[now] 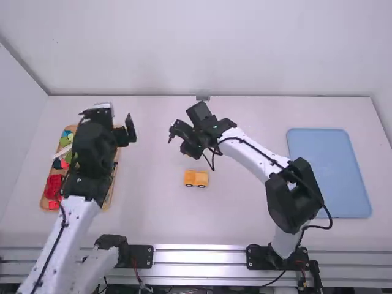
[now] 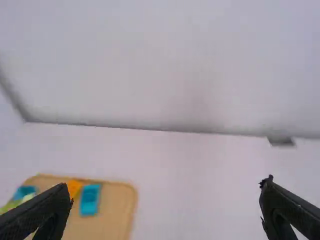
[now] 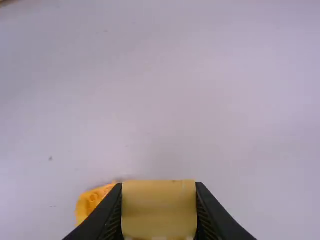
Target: Assemble lego blocks to make yellow taxi
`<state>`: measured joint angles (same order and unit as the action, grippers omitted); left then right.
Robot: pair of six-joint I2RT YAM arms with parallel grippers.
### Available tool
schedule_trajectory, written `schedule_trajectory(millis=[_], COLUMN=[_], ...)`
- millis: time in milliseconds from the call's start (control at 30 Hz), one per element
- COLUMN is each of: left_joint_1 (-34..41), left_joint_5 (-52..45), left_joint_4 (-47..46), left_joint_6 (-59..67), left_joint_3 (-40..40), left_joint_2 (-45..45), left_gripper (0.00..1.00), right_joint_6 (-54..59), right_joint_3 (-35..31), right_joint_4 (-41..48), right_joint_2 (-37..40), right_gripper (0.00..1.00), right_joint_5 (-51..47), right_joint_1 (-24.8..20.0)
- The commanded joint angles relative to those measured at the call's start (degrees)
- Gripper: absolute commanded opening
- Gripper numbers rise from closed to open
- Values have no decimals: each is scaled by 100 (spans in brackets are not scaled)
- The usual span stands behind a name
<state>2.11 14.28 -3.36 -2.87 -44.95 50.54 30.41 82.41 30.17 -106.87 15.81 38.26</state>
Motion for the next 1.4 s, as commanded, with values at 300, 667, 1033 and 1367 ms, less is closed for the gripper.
schedule_trajectory(millis=[300, 667, 1033, 1367], left_joint_1=[13, 15, 15, 15], left_joint_5=[1690, 1958, 1961, 881], left_joint_4=[-160, -118, -225, -199], left_joint_6=[-640, -636, -678, 308], left_joint_3=[1274, 1539, 1539, 1539], left_joint_2=[-2205, -2627, -2627, -2627], left_gripper=[99, 99, 99, 99], right_joint_6=[1250, 1185, 774, 765], right_joint_3=[2315, 3130, 3126, 3235], right_joint_4=[1985, 2603, 2387, 2437], right_joint_2=[-1869, -3117, -3187, -3178], right_gripper=[5, 7, 20, 99], right_joint_5=[-111, -848, -1270, -1727], right_joint_1=[931, 1429, 1495, 1375])
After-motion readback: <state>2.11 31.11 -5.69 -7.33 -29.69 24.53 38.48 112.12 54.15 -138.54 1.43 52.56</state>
